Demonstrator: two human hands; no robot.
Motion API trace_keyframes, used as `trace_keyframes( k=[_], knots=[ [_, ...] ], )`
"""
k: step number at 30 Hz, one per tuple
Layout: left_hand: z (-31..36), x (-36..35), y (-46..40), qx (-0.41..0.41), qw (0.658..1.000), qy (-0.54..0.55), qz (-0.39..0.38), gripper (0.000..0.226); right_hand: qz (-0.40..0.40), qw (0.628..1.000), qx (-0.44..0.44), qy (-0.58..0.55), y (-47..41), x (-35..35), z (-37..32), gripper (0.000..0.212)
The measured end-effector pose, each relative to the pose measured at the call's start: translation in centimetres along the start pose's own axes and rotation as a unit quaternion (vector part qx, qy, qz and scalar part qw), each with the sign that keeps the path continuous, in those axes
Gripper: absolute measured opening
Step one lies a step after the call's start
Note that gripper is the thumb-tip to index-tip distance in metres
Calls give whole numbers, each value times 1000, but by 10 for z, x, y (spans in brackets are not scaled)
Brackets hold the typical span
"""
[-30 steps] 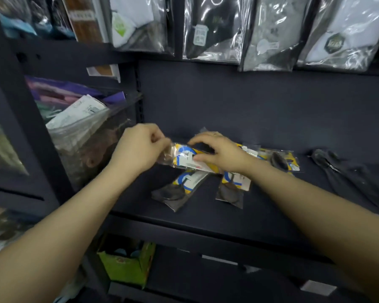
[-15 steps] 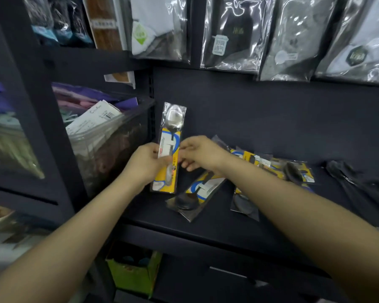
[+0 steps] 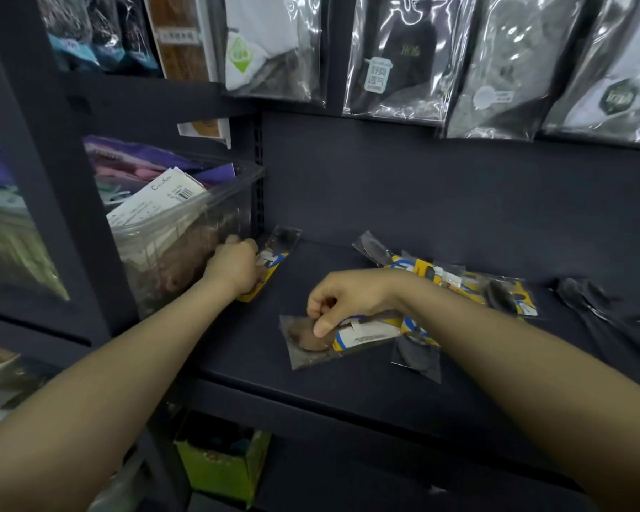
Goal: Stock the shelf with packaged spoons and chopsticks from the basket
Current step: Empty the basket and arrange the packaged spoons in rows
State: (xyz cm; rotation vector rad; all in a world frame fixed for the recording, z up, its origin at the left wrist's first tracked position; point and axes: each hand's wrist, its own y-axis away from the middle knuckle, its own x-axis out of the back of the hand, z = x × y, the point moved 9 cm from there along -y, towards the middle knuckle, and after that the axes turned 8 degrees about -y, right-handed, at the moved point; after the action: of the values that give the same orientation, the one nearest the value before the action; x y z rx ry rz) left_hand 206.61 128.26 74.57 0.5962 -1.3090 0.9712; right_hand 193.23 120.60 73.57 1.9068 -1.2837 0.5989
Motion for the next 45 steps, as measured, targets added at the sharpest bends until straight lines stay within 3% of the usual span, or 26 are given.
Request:
trace_keyframes(
  k=[5, 7, 9, 12, 15, 20, 22, 25, 29, 31, 32, 36, 40, 42, 45],
  knots=[
    [16, 24, 17, -76, 986, 122, 85, 21, 30, 999, -7, -25, -3, 14, 11, 17],
    [20, 28, 34, -50, 962, 264, 57, 19, 62, 997, 3, -51, -4, 22, 15, 22],
    [21, 17, 50, 0, 930, 367, -9, 26, 156, 982, 28, -105, -6, 41, 18, 15],
    [19, 6, 67, 14, 962, 270, -45, 41, 339, 901, 78, -259, 2, 82, 21, 15],
    [21, -1, 73, -5, 976, 213, -54, 43, 457, 829, 61, -316, 10, 113, 27, 21],
    [31, -10, 85, -47, 945, 301, -116, 11, 495, 743, -28, -450, -3, 120, 53, 23],
    [30, 0, 90, -66, 958, 263, -97, 10, 465, 724, -45, -507, -14, 112, 55, 19],
    [15, 29, 89, -49, 988, 144, 20, 7, 442, 752, -99, -479, -29, 100, 60, 16],
    [-3, 51, 85, -8, 981, 140, 136, 19, 425, 790, -155, -415, -43, 97, 65, 30],
    [-1, 53, 83, -47, 972, 156, 171, 16, 404, 798, -175, -411, -50, 92, 68, 33],
    [5, 47, 80, -79, 973, 152, 152, 19, 393, 799, -186, -415, -54, 87, 69, 33],
    [20, -15, 64, -144, 985, 55, -72, 71, 372, 818, -199, -392, -69, 71, 71, 33],
    [22, -26, 57, -153, 985, 10, -85, 62, 407, 884, -151, -177, -54, 90, 60, 19],
    [22, -28, 54, -159, 983, -15, -86, 61, 312, 929, -70, -187, -43, 79, 41, 31],
    [17, -35, 45, -156, 981, -38, -109, 62, 94, 987, 6, -132, -23, 37, 3, 25]
  ],
)
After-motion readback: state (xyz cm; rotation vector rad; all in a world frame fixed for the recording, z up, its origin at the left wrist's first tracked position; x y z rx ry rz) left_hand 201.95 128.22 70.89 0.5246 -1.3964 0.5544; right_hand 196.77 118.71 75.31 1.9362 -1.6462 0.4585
